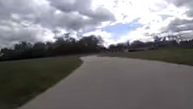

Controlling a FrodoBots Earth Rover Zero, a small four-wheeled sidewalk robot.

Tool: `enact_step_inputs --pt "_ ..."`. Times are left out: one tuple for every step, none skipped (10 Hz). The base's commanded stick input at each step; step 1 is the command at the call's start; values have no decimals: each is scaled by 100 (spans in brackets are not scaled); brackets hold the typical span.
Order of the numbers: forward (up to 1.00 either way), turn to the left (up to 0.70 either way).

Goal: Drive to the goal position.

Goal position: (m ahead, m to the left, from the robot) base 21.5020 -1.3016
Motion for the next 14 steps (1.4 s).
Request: enact_step_inputs --pt "100 0" --pt "100 0" --pt "100 0" --pt "100 0" --pt "100 0" --pt "100 0" --pt "100 0" --pt "100 0" --pt "100 0" --pt "100 0" --pt "100 0" --pt "100 0" --pt "100 0" --pt "100 0"
